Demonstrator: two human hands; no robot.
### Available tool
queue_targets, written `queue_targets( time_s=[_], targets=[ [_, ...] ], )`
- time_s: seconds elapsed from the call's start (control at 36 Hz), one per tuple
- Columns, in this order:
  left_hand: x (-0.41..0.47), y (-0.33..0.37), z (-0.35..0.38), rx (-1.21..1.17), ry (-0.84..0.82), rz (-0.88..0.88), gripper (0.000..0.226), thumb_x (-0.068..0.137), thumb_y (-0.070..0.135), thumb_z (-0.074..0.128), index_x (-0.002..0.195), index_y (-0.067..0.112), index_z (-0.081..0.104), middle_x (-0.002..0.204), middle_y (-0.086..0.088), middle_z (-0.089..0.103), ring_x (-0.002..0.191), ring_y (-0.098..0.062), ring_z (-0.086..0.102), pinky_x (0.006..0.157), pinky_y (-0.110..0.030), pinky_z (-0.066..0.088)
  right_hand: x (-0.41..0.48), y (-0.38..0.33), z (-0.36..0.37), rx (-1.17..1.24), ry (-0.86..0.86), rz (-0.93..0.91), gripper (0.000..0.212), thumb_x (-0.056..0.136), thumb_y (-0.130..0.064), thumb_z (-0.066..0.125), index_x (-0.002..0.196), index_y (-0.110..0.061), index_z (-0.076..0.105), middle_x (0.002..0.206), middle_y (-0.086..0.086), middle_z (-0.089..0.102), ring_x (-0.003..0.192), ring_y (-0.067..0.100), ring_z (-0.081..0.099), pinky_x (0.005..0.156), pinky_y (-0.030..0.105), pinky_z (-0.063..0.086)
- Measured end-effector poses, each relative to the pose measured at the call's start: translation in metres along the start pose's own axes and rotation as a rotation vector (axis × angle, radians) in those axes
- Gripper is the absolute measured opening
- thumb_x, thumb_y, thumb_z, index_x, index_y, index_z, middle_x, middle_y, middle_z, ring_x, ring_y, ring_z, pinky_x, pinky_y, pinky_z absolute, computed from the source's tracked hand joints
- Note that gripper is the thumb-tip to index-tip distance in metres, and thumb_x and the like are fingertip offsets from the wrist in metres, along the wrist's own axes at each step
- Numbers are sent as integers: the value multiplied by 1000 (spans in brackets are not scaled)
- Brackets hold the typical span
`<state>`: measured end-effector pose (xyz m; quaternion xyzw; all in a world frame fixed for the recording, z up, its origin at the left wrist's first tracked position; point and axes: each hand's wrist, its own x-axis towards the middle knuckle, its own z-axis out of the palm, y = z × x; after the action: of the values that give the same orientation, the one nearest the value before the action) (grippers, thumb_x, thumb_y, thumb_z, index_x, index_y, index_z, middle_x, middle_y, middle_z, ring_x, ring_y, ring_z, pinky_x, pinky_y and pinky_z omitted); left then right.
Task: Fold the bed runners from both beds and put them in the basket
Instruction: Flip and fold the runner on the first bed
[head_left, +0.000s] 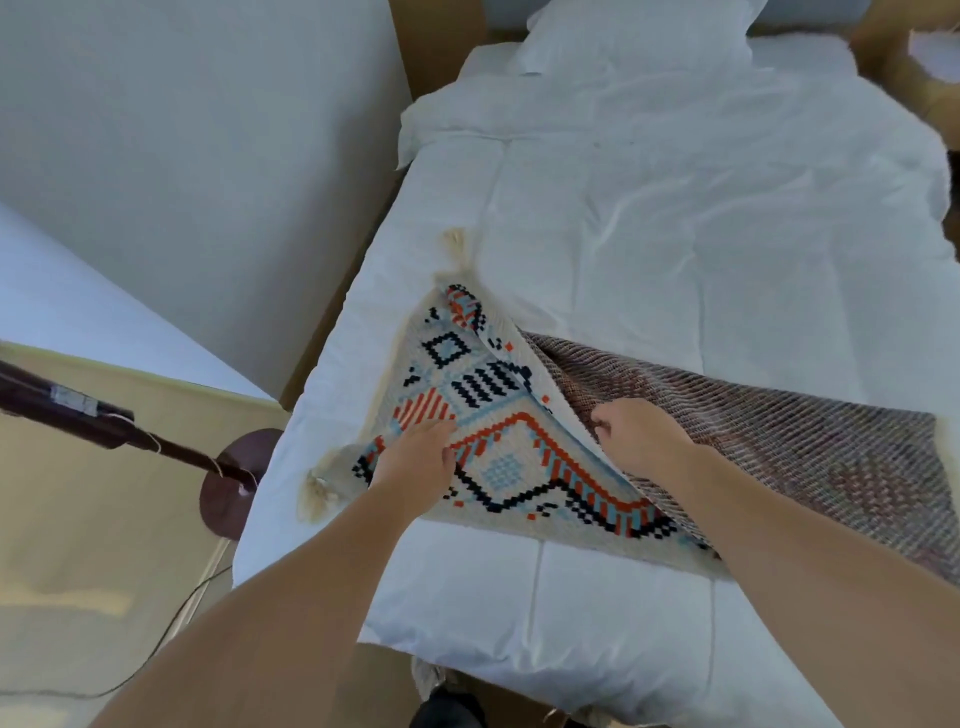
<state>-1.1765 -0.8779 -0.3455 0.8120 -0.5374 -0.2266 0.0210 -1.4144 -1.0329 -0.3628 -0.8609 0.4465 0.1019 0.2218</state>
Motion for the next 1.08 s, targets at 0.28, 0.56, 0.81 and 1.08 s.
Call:
queue_targets(
  time_s=[0.28, 0.56, 0.81, 1.08],
  targets=[
    [133, -55, 7, 31, -55, 106, 41, 99, 20, 36, 140, 20, 42, 143, -2, 47, 125, -20, 48, 101, -35, 43, 135, -43, 11, 67, -39, 71, 32, 97, -18, 41, 122, -13, 59, 121, 6, 63, 109, 25, 58, 90, 38, 49],
    [246, -144, 21, 39, -80, 201, 44, 100, 21, 36, 143, 25, 37, 149, 5, 38, 134, -18, 37, 108, -35, 33, 293, -78, 54, 128, 41, 294, 43, 96, -11, 42, 139, -11, 40, 129, 14, 55, 107, 30, 56, 88, 40, 50],
    [292, -185, 29, 47, -62, 276, 42, 100, 21, 37, 141, 22, 40, 146, 4, 42, 133, -17, 39, 109, -35, 34, 336, -82, 78, 183, 232, 472, 28, 85, 5, 43, 106, -7, 57, 93, 9, 63, 87, 30, 62, 65, 36, 53],
    [330, -176, 11, 82, 62, 473, 60, 94, 6, 42, 149, 20, 22, 156, -5, 23, 141, -25, 21, 117, -38, 17, 310, -126, 91, 258, 171, 250, 42, 95, -4, 46, 132, -21, 55, 94, 0, 49, 68, 12, 48, 55, 20, 35]
  ],
)
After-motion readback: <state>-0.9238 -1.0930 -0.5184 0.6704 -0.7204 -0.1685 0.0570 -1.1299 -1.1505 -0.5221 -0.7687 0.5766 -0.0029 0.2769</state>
